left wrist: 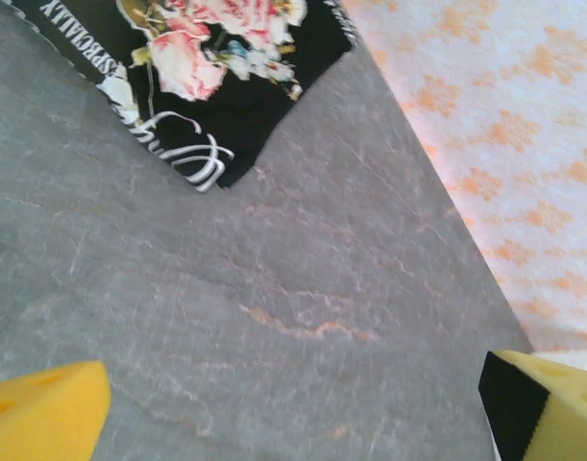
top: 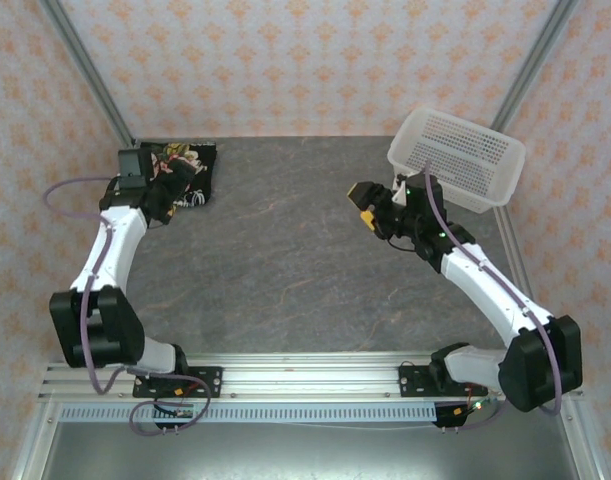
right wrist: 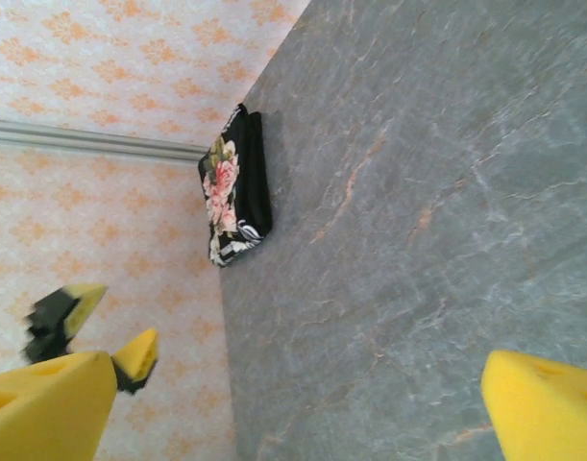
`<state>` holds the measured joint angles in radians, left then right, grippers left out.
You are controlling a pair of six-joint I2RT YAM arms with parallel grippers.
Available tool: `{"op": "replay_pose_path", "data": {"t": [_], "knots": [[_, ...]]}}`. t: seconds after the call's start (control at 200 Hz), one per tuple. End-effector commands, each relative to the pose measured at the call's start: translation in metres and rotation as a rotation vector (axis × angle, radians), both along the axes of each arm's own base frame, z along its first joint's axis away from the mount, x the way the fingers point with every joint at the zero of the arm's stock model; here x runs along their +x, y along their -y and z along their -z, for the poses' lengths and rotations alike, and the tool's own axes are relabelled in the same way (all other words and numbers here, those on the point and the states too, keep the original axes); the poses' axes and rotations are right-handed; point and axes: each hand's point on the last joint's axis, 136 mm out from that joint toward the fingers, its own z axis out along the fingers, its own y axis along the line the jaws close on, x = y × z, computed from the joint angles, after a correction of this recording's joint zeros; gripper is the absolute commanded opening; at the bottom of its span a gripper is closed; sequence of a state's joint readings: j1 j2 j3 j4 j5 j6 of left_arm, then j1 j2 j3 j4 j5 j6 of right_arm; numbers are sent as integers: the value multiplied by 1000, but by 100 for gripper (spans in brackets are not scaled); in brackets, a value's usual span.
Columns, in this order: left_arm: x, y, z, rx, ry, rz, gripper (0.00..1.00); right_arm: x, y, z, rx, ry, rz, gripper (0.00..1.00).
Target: Fold and stack the t-shirts
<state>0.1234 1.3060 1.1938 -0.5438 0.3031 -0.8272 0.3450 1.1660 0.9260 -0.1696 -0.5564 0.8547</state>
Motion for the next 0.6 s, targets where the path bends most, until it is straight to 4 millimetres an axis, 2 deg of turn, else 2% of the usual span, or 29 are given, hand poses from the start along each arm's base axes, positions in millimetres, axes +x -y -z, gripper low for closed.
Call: {"op": "replay_pose_path", "data": {"t": [0.0, 0.115, 0.205, 0.305, 0.365, 0.4, 0.485, 0.595], "knots": [[-41, -5, -16, 148, -20, -27, 100, -2, 21, -19, -59, 18, 72, 99], [-77, -19, -27, 249, -7, -111, 100, -9, 37, -21, -115, 21, 122, 99], [-107, -38, -29, 333, -54, -208, 100, -19, 76, -22, -282, 31, 257, 99], [-146, -70, -29, 512, -119, -374, 100, -33, 134, -25, -532, 22, 452, 99], [-143, -71, -20, 587, -62, -325, 100, -40, 175, -21, -711, -16, 611, 99], [-132, -66, -12, 646, -3, -238, 100, -39, 188, -19, -809, 9, 642, 99], [-115, -54, 20, 769, 76, -104, 100, -18, 184, -1, -1002, 198, 511, 99], [-104, -44, 66, 809, 79, -9, 100, -14, 191, 34, -1147, 321, 496, 99]]}}
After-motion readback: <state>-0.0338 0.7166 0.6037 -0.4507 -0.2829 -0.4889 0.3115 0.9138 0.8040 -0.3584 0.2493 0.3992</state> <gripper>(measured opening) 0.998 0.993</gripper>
